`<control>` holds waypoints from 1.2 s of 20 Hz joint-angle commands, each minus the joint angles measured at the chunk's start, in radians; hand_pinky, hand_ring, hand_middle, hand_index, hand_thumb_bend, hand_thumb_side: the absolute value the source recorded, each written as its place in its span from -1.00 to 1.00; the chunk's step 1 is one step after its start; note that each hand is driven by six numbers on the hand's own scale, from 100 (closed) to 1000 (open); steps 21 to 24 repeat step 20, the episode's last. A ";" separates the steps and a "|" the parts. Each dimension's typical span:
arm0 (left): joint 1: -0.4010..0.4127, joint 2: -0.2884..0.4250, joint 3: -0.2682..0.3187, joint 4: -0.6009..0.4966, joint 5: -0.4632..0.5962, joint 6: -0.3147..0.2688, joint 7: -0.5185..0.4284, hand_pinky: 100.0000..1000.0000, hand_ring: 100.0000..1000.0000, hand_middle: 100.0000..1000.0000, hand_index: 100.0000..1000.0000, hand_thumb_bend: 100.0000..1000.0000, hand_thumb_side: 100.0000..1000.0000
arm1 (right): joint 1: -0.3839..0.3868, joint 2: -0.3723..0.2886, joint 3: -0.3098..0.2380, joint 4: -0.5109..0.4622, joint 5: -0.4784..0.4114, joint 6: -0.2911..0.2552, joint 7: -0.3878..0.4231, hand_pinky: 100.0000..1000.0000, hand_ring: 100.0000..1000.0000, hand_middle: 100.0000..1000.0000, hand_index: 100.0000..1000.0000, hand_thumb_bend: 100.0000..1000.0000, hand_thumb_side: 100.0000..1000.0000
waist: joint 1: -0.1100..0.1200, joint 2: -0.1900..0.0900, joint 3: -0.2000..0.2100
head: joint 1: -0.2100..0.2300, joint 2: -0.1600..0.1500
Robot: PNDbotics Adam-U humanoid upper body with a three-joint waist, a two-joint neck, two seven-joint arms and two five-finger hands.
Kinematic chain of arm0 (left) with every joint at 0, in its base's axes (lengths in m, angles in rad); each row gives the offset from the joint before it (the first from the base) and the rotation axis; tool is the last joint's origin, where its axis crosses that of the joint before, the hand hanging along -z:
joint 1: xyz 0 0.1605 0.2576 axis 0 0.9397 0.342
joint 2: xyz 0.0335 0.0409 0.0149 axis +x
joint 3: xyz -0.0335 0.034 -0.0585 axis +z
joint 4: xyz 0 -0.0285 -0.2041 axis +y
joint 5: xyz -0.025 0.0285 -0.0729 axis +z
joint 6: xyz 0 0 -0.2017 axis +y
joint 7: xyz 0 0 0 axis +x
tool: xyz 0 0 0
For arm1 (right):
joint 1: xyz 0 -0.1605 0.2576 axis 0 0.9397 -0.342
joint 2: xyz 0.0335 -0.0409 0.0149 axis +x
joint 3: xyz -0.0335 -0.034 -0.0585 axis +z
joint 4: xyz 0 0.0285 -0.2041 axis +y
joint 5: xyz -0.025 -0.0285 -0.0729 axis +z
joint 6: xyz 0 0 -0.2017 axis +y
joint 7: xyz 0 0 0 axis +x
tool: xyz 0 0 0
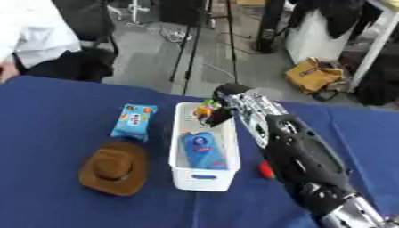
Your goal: Pick up objects on the table and place them in the box.
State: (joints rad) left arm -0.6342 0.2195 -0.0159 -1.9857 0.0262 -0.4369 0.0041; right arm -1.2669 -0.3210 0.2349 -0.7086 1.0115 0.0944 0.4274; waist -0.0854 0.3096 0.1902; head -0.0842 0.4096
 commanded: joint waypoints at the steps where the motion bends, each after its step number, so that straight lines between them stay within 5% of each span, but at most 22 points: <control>1: -0.018 0.011 0.003 -0.014 -0.002 -0.004 0.001 0.60 0.50 0.55 0.56 -1.00 0.60 | -0.020 -0.013 -0.004 -0.004 -0.023 -0.020 0.027 0.72 0.66 -0.02 0.38 0.19 0.33 | 0.007 -0.015 -0.003 | -0.003 -0.005; 3: -0.019 0.010 0.002 -0.014 -0.002 -0.005 0.002 0.60 0.50 0.55 0.56 -1.00 0.61 | -0.022 -0.013 -0.003 -0.007 -0.038 -0.031 0.048 0.76 0.74 0.20 0.55 0.34 0.40 | 0.007 -0.015 -0.005 | -0.003 -0.004; 8: -0.020 0.009 0.002 -0.014 -0.001 -0.006 0.004 0.60 0.50 0.55 0.56 -1.00 0.61 | -0.025 -0.014 -0.001 -0.011 -0.053 -0.040 0.101 0.79 0.81 0.41 0.66 0.32 0.42 | 0.006 -0.015 -0.006 | -0.003 -0.002; 24: -0.015 0.009 0.004 -0.014 -0.003 -0.003 0.006 0.60 0.50 0.55 0.56 -1.00 0.61 | -0.047 -0.041 0.006 -0.062 -0.085 -0.036 0.144 0.79 0.81 0.38 0.61 0.34 0.46 | 0.007 -0.023 -0.020 | 0.001 0.008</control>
